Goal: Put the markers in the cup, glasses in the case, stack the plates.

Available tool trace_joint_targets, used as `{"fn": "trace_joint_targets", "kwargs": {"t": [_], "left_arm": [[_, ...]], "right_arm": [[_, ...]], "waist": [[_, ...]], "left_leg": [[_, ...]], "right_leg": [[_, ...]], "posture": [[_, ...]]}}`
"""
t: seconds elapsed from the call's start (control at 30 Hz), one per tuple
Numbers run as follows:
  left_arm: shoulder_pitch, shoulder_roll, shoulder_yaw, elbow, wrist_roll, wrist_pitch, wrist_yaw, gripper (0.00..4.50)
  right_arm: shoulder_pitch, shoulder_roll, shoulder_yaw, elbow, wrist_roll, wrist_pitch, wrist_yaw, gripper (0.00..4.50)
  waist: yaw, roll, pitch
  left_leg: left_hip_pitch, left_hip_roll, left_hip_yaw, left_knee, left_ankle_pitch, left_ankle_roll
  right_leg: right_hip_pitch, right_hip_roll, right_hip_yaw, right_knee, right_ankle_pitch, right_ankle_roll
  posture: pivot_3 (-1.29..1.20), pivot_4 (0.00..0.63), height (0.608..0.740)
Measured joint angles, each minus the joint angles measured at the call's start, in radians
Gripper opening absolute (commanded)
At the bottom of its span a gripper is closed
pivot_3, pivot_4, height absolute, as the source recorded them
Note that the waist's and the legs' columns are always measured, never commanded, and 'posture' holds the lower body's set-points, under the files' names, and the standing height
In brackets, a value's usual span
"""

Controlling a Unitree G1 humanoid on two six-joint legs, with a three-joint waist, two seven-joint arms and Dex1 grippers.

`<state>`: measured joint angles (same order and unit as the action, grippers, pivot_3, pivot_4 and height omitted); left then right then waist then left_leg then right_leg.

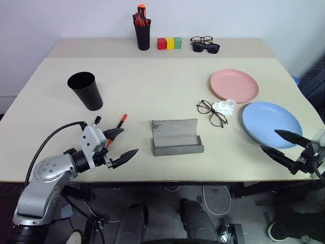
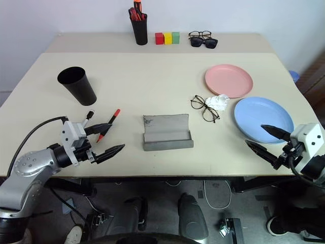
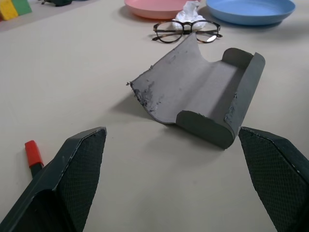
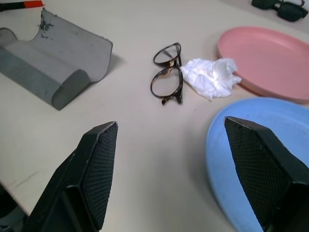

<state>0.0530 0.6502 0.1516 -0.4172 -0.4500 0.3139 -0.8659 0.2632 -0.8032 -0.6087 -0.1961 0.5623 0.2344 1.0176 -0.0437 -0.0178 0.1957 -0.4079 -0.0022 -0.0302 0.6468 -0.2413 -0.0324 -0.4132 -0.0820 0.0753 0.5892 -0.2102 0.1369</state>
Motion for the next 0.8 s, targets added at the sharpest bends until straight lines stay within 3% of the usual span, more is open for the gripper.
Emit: {"fn": "trace_joint_targets", "kwargs": {"t": [0.8], "left_arm": [[-0.001, -0.009, 0.001, -0.03, -0.025, 0.027, 0.082, 4.5]], "right_arm": [[0.002, 0.0, -0.027, -0.001, 0.0, -0.004, 0.008, 3.58]], "waist": [[0.003, 0.0, 0.0]], "left_leg": [[-0.001, 0.0, 0.0, -0.001, 0.0, 0.001]], "right_leg": [[0.0, 0.0, 0.0, -0.002, 0.0, 0.0]], "posture": [[0.0, 0.15, 0.74]]}}
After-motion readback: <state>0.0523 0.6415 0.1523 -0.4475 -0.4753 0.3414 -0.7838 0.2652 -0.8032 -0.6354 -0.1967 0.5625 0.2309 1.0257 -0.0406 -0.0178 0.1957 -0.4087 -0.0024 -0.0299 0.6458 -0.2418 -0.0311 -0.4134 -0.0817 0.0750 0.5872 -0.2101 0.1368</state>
